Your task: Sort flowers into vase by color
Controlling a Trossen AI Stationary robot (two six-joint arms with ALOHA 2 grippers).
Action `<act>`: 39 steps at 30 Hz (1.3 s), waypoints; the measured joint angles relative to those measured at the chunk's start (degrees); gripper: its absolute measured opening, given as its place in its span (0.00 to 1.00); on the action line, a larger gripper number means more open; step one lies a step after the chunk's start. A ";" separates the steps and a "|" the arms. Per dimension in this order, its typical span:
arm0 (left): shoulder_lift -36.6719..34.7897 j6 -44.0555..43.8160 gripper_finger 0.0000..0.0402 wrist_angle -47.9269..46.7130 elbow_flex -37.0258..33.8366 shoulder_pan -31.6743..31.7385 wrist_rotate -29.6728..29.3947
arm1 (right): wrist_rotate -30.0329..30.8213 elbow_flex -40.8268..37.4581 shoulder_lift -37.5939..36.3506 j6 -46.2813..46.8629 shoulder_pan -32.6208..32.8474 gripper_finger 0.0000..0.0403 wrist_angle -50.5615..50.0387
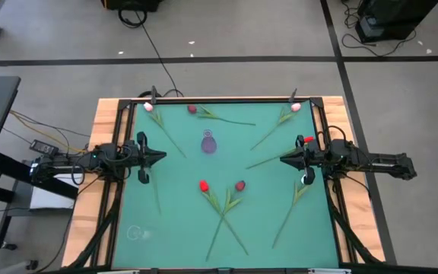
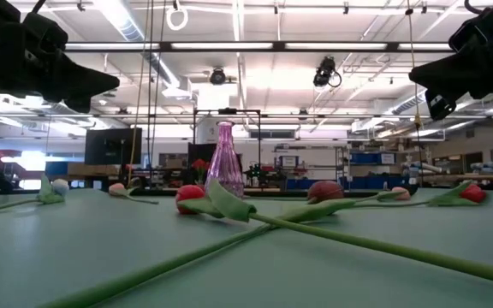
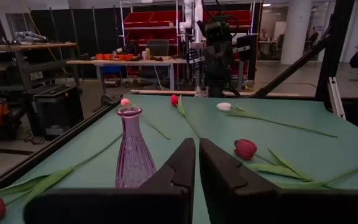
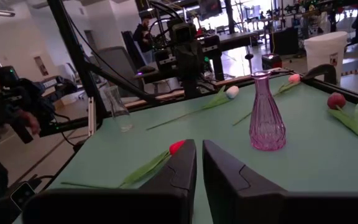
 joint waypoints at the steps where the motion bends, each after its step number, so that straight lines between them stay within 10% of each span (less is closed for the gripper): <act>1: 0.01 0.00 0.07 0.00 0.00 0.01 0.00 | 0.00 0.00 0.00 0.00 0.00 0.09 0.00; 14: -0.01 -4.97 0.07 4.61 0.00 0.04 -2.20 | 8.71 0.00 0.01 6.21 0.00 0.09 6.39; 27: 0.74 -46.29 0.07 12.38 0.00 0.06 -20.23 | 26.98 0.04 1.69 31.63 -0.30 0.08 14.60; 39: 13.93 -52.15 0.07 7.60 11.51 0.06 -18.07 | 33.73 11.57 26.04 43.29 -1.36 0.04 13.75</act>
